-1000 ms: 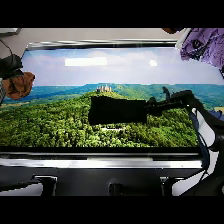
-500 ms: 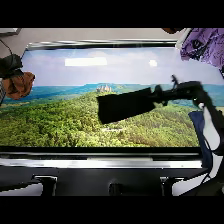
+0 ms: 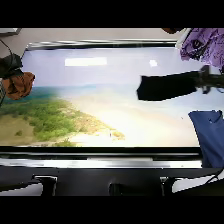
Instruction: Fold the clothes and pants, and hang the long-sleeved shirts on hangers.
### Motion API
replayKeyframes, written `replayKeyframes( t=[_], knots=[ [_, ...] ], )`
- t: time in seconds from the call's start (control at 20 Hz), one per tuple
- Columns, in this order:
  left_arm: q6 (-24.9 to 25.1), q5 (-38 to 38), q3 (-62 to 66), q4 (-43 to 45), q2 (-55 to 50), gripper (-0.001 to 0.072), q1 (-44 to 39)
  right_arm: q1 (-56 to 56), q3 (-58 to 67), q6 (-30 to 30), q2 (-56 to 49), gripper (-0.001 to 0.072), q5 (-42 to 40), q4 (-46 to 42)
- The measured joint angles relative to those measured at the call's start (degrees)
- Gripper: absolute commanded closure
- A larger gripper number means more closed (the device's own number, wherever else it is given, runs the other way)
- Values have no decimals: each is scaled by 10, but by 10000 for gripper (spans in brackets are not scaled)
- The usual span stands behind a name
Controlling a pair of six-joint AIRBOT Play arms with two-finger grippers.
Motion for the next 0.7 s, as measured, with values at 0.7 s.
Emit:
replayKeyframes(
  t=[0.7],
  knots=[
    [-6,0,0,0,0,688,0,-136,39,241,132,688,-12,-199]
  ],
)
